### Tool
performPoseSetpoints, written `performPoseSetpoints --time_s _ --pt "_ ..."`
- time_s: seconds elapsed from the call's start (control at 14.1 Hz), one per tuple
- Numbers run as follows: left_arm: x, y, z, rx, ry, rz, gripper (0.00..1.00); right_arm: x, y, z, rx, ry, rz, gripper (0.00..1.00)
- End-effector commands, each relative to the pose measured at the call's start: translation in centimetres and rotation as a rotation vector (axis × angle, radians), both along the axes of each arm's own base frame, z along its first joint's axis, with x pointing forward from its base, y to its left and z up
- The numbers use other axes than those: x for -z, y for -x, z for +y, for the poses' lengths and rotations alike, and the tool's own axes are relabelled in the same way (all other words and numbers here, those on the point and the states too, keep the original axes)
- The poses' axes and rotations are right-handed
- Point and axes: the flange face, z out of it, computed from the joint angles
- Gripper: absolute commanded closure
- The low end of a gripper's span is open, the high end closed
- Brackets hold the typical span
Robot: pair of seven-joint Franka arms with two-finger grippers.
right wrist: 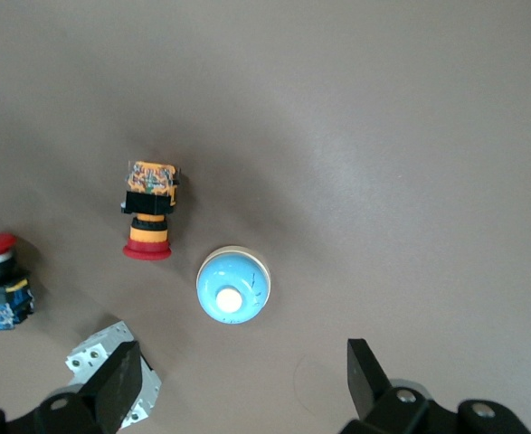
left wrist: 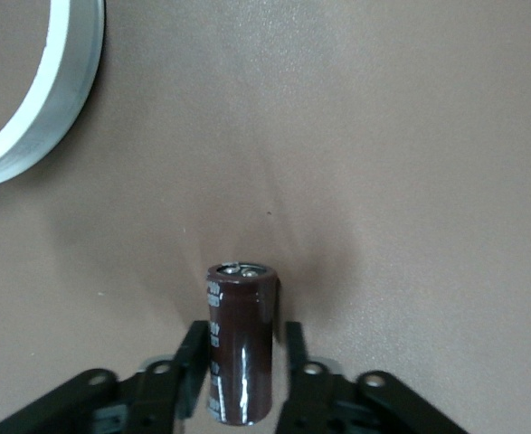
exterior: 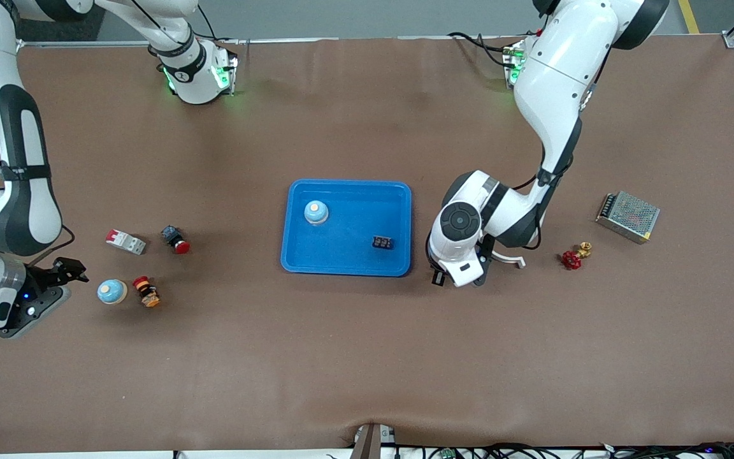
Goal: Place electrolytic capacitor and blue bell in tray
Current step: 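Move the right gripper to the second bell while the left gripper reaches the capacitor, then grasp the second bell with the right gripper while the left gripper grasps the capacitor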
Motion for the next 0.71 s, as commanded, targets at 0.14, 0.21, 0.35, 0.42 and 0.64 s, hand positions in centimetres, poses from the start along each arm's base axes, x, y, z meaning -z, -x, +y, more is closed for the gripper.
performPoseSetpoints --time_s 0.14,0.21,0.35,0.42,0.64 --pt "-0.1 -0.4 0.7 0.014 -0.006 -0.015 1.00 2.5 -0.7 -0.6 -0.090 -0.016 -0.021 0.00" --pt "0.0 -0.4 0.7 0.016 -0.006 -0.014 1.00 3.6 -0.4 -1.4 -0.091 -0.023 -0.018 0.00" --pt "-0.1 -0.4 0.7 0.016 -0.007 -0.013 1.00 5.1 0.1 -1.5 -0.111 -0.057 -0.002 0.00" --pt "-0.4 -0.4 0.6 0.015 -0.006 -0.013 1.00 5.8 0.4 -1.6 -0.126 -0.066 0.006 0.00" --pt "-1.0 -0.5 0.6 0.012 -0.006 -0.016 1.00 9.5 2.6 -2.0 -0.108 -0.088 0.027 0.00"
